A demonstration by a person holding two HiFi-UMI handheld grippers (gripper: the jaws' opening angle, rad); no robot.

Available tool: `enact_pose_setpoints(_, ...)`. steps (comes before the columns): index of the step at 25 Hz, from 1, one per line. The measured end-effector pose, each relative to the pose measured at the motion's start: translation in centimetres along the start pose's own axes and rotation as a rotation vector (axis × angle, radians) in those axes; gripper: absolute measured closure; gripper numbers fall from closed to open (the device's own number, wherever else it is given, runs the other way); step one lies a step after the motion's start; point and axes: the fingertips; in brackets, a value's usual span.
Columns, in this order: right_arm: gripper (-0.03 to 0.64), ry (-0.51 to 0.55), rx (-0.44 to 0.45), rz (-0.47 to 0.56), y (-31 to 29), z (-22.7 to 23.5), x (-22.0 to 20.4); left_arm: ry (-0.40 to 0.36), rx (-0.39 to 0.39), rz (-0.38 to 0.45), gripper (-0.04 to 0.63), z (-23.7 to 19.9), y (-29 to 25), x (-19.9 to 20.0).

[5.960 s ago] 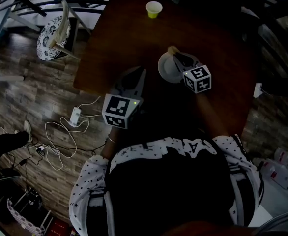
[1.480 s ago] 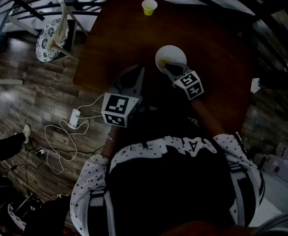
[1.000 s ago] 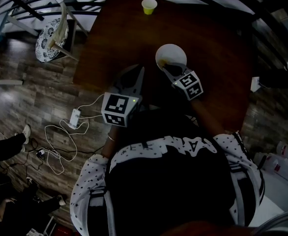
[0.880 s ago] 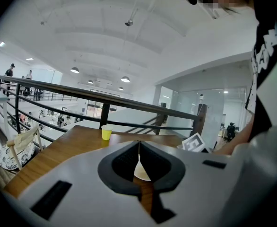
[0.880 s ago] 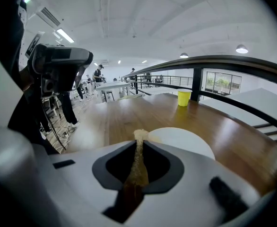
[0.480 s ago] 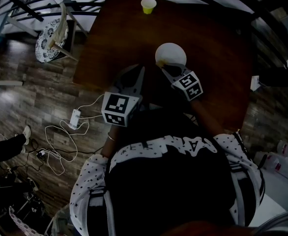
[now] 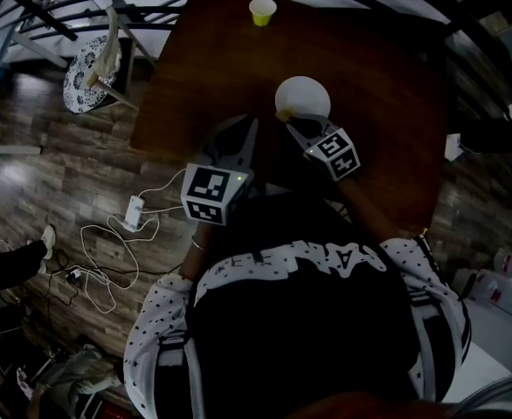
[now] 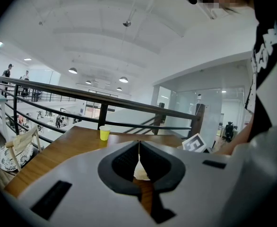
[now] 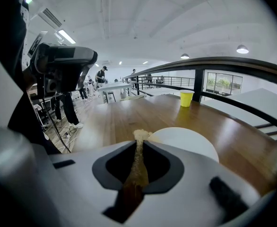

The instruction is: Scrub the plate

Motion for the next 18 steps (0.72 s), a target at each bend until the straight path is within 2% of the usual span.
enact_pose_setpoints(18, 0.568, -0.001, 0.033, 0.012, 0.7, -1.4, 0.0, -0.006, -0.002, 0.001, 0.581, 0.8, 0.2, 0.1)
Point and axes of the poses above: the fingertips, and each gripper's own axes: y backward along the fingers, z to its right, x out of its top, and after that the axes turned 6 degrees about z, right-handed
